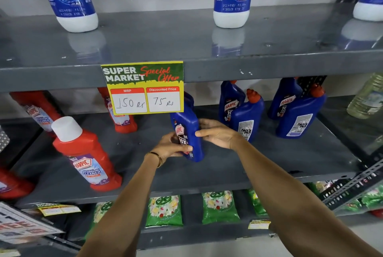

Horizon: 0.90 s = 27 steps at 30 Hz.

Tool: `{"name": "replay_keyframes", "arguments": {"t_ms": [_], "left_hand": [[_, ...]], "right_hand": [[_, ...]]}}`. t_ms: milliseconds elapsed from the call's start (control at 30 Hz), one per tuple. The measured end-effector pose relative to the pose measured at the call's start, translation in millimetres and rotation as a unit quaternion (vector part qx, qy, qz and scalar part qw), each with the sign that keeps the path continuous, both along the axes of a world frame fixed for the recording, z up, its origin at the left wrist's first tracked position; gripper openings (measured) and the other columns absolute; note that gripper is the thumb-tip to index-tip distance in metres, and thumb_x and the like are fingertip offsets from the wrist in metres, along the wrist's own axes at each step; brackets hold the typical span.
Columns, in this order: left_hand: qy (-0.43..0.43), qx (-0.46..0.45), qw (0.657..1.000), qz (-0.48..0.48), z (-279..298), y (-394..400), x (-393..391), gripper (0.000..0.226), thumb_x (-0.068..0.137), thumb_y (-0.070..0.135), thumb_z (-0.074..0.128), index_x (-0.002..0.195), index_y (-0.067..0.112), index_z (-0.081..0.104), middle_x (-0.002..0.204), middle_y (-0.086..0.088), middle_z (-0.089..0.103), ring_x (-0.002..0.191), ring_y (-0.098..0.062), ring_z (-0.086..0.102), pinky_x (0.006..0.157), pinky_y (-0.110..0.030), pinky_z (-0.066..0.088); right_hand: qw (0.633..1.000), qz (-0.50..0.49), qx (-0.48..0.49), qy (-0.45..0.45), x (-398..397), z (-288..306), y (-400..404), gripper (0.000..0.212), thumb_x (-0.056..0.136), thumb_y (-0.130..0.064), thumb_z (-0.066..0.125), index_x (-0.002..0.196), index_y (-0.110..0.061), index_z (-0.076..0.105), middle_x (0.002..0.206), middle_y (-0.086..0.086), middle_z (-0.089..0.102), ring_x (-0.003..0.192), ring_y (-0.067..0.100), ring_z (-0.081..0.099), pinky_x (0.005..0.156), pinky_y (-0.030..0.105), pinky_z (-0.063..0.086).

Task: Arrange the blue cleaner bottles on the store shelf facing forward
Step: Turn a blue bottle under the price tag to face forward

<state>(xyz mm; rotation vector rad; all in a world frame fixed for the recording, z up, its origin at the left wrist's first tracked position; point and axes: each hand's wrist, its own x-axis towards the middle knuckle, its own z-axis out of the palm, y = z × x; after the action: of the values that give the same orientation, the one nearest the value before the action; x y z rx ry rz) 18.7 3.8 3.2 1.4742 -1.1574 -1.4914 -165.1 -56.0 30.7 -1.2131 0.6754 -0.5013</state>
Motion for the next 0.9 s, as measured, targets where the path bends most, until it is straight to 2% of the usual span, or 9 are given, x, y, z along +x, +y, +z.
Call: {"name": "replay_keyframes", "arguments": {"t_ms": [100, 233, 400, 567, 667, 767, 867, 900], "left_hand": [[-0.046, -0.030, 0.991, 0.120, -11.3, -0.3, -10.5, 0.060, 0.059, 0.008, 0.086, 0.110, 0.013, 0.055, 0.110, -0.008, 0.066, 0.099, -0.025, 0.065, 0.080, -0.040, 0.058], [-0.137, -0.066, 0.966, 0.207, -18.3, -1.5, -18.2, 0.072, 0.047, 0.017, 0.091, 0.109, 0.013, 0.056, 0.109, -0.007, 0.067, 0.095, -0.024, 0.064, 0.083, -0.039, 0.056], [-0.217, -0.065, 0.945, 0.236, -13.3, -2.1, -27.4, 0.083, 0.044, 0.023, 0.092, 0.113, 0.007, 0.049, 0.121, -0.012, 0.054, 0.107, -0.030, 0.057, 0.092, -0.047, 0.051], [-0.233, -0.058, 0.938, 0.248, -13.0, 0.1, -35.3, 0.086, 0.049, 0.022, 0.090, 0.117, 0.003, 0.042, 0.126, -0.016, 0.046, 0.112, -0.033, 0.053, 0.093, -0.046, 0.048], [-0.232, -0.047, 0.940, 0.244, -14.3, -0.6, -35.5, 0.085, 0.051, 0.023, 0.090, 0.117, 0.002, 0.040, 0.127, -0.016, 0.043, 0.114, -0.033, 0.050, 0.095, -0.045, 0.047], [-0.222, -0.041, 0.943, 0.244, -17.1, 3.0, -35.9, 0.081, 0.055, 0.019, 0.088, 0.117, 0.000, 0.040, 0.128, -0.017, 0.041, 0.114, -0.032, 0.049, 0.096, -0.043, 0.046], [-0.226, -0.045, 0.942, 0.246, -22.2, 11.3, -38.6, 0.078, 0.059, 0.020, 0.086, 0.117, -0.003, 0.039, 0.129, -0.019, 0.040, 0.113, -0.035, 0.050, 0.092, -0.043, 0.047], [-0.231, -0.045, 0.940, 0.247, -23.2, 15.4, -40.8, 0.076, 0.061, 0.021, 0.085, 0.116, -0.004, 0.039, 0.129, -0.020, 0.040, 0.112, -0.037, 0.051, 0.089, -0.044, 0.047]], "right_hand": [[0.998, -0.041, -0.032, 0.023, 3.0, -3.6, 0.5, 0.039, 0.085, 0.005, 0.056, 0.123, -0.005, 0.055, 0.106, 0.001, 0.066, 0.098, 0.010, 0.064, 0.080, 0.020, 0.055], [0.993, -0.088, -0.058, 0.043, 5.2, -10.2, 1.0, 0.045, 0.085, 0.006, 0.055, 0.129, -0.001, 0.049, 0.111, 0.008, 0.063, 0.096, 0.008, 0.062, 0.080, 0.018, 0.056], [0.989, -0.110, -0.083, 0.054, 6.8, -17.3, 0.7, 0.048, 0.086, 0.007, 0.054, 0.132, -0.006, 0.048, 0.120, 0.011, 0.059, 0.109, 0.017, 0.058, 0.087, 0.023, 0.053], [0.989, -0.099, -0.092, 0.065, 7.4, -16.7, -1.0, 0.049, 0.086, 0.007, 0.055, 0.132, -0.007, 0.047, 0.128, 0.017, 0.058, 0.112, 0.019, 0.057, 0.088, 0.025, 0.053], [0.989, -0.095, -0.091, 0.065, 7.0, -18.3, -1.1, 0.049, 0.086, 0.004, 0.056, 0.132, -0.008, 0.048, 0.125, 0.015, 0.060, 0.109, 0.018, 0.060, 0.091, 0.028, 0.053], [0.986, -0.108, -0.094, 0.080, 7.9, -19.9, 1.0, 0.049, 0.086, 0.004, 0.056, 0.132, -0.008, 0.048, 0.129, 0.015, 0.060, 0.118, 0.023, 0.058, 0.099, 0.035, 0.048], [0.979, -0.148, -0.092, 0.109, 5.6, -23.2, 6.1, 0.048, 0.085, 0.005, 0.056, 0.132, -0.004, 0.049, 0.131, 0.015, 0.058, 0.123, 0.025, 0.053, 0.095, 0.027, 0.047], [0.975, -0.166, -0.087, 0.120, 3.2, -25.5, 8.5, 0.047, 0.085, 0.004, 0.057, 0.132, -0.003, 0.049, 0.133, 0.015, 0.057, 0.125, 0.025, 0.052, 0.097, 0.028, 0.046]]}}
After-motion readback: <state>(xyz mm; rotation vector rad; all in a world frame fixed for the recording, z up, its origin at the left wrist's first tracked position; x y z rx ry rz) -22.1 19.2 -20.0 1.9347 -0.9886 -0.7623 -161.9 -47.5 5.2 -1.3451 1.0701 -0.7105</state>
